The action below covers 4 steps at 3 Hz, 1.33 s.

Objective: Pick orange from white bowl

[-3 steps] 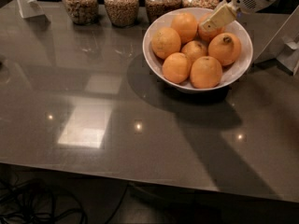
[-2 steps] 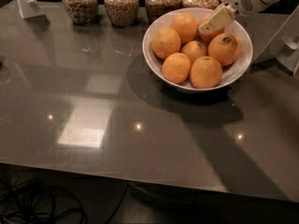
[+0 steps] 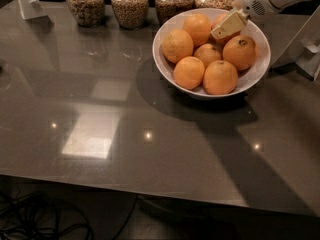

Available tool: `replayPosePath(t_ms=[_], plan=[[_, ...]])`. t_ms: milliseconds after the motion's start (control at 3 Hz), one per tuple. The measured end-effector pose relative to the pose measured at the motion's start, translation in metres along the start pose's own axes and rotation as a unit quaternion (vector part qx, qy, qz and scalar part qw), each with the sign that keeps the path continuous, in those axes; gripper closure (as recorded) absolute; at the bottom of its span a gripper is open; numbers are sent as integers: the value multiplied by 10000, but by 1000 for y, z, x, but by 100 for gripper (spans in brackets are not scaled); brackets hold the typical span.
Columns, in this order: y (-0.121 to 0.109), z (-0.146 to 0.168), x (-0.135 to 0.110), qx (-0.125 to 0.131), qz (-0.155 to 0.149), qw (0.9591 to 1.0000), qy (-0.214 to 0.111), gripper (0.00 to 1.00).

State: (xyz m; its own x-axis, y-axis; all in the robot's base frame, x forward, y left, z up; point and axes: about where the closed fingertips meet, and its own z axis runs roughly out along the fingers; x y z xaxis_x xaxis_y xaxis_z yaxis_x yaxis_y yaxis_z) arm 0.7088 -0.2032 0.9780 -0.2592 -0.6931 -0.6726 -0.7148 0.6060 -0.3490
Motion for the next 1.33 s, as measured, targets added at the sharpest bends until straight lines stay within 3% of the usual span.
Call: replayPosePath(t_ms=[1333], plan=[[-2,31,17,-62,-120,9984,551,36]])
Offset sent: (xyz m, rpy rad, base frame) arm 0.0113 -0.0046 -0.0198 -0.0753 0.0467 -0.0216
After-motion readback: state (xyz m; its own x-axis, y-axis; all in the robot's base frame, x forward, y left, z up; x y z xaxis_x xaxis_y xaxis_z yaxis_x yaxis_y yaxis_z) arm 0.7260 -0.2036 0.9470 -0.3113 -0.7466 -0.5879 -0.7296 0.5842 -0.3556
